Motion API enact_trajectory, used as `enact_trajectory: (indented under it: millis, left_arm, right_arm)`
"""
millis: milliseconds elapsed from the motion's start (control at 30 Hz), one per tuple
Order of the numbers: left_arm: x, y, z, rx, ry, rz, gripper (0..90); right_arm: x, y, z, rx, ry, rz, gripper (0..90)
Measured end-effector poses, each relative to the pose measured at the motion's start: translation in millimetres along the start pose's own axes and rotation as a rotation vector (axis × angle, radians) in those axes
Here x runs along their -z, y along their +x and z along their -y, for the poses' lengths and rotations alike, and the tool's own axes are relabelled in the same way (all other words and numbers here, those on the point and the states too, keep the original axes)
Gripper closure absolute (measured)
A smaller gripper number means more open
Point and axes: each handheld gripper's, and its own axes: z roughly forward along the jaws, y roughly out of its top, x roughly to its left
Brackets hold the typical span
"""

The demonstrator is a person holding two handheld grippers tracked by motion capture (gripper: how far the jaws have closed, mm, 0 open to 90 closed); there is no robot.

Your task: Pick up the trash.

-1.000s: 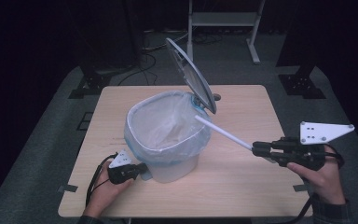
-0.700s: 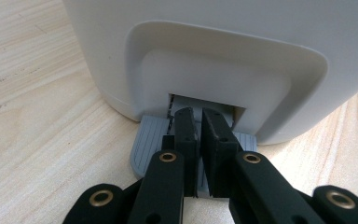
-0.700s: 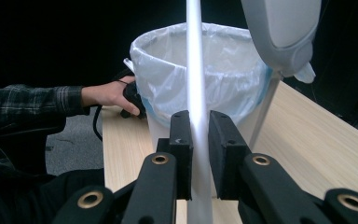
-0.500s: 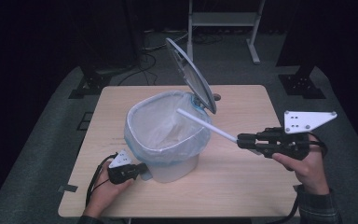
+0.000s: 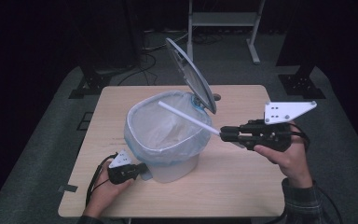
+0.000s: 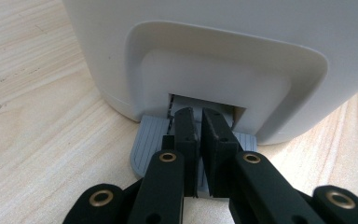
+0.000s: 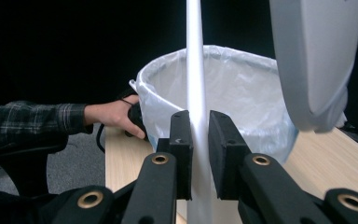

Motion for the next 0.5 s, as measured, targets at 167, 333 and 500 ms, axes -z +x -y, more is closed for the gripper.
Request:
enact_trajectory:
  millis: [167, 333, 500]
  left_arm:
    - [0.0, -0.1, 0.0, 0.0, 0.0, 0.0, 85.1]
    - [0.0, 0.0, 0.0, -0.001, 0.001, 0.0, 85.1]
    - [0.0, 0.1, -0.1, -0.003, 0.001, 0.0, 85.1]
  right_arm:
    - [-10.5, -1.5, -9.8, -0.002, 0.0, 0.0, 79.3]
    - [-19.0, -2.7, -18.7, -0.001, -0.004, -0.002, 79.3]
    - [-28.6, -1.6, -27.2, 0.004, 0.006, 0.003, 79.3]
